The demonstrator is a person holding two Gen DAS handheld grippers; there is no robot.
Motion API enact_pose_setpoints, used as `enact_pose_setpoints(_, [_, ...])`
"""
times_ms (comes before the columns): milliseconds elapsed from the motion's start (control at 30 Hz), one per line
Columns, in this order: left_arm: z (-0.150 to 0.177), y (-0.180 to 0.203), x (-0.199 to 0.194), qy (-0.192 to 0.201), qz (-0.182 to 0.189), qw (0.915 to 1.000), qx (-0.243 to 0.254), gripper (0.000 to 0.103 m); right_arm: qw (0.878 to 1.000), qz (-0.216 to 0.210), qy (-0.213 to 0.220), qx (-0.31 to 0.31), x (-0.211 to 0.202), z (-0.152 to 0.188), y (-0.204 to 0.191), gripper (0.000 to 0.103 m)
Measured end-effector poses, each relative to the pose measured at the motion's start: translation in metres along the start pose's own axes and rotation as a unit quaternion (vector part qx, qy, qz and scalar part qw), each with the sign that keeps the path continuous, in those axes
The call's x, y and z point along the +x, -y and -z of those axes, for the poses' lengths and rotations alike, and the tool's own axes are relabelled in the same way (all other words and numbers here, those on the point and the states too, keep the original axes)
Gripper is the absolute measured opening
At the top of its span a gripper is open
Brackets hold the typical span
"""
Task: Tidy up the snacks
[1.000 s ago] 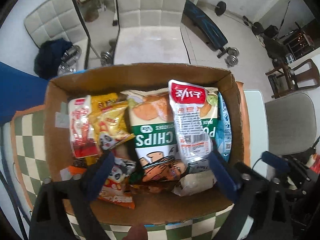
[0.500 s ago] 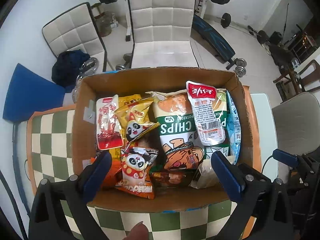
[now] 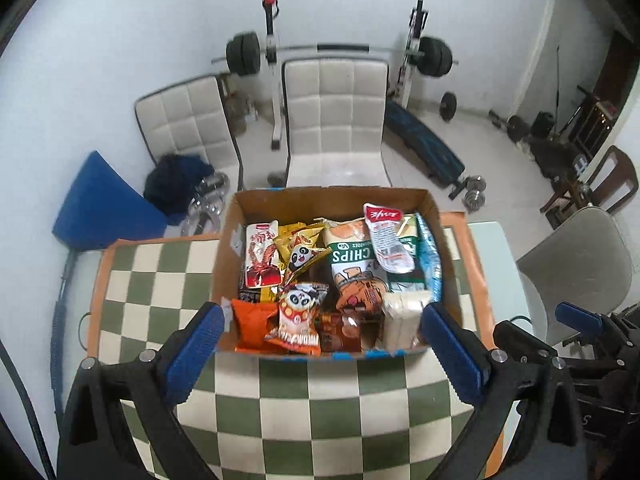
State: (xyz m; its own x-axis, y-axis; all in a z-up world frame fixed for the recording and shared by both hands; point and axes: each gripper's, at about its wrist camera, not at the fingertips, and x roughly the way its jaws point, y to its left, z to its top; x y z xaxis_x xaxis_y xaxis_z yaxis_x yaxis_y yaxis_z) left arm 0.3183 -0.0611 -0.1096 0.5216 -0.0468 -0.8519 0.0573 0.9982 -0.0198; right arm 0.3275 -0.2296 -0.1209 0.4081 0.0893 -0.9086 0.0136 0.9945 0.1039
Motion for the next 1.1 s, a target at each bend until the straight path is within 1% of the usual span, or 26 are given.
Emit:
enact_pose_setpoints(267, [0.044,-0.006,-0.078,0.035,0.001,0.9994,-0.003,0.102,0.998,-0.005,0.053,-0.011,-0.083,0.054,-0.011,0.096])
enact_pose_setpoints(400, [0.057,-0.007,-0.109,0.053,0.002,0.9986,-0.002,0.102,0.997,-0.010,0.080,-0.014,-0.124,0.077,-0.018,0.096])
enact_pose_setpoints(633, [0.076,-0.011,-0.154,0.079,-0.001,0.9969,-0.005,0.102,0.993,-0.014,0.112,-0.025,-0.178,0.108,-0.031,0.096])
enact_pose_setpoints(800, [0.086,-0.013,-0.171,0.088,0.002,0.9961,-0.007,0.102,0.992,-0.010,0.124,-0.028,-0.205,0.125,-0.033,0.096])
enact_pose_setpoints(867, [0.088,-0.014,-0.176,0.094,0.001,0.9955,-0.008,0.102,0.990,0.002,0.134,-0.031,-0.215,0.130,-0.033,0.096])
enact_pose_setpoints(933, [0.088,-0.015,-0.178,0.101,-0.002,0.9949,-0.007,0.102,0.989,0.017,0.145,-0.034,-0.220,0.131,-0.033,0.097])
enact_pose_setpoints(1000, [0.086,-0.016,-0.180,0.113,-0.005,0.9936,-0.012,0.102,0.987,0.027,0.154,-0.030,-0.222,0.130,-0.032,0.100])
enact_pose_setpoints(1100, [0.083,-0.018,-0.176,0.124,-0.014,0.9921,-0.016,0.102,0.985,0.036,0.166,-0.025,-0.220,0.125,-0.029,0.101])
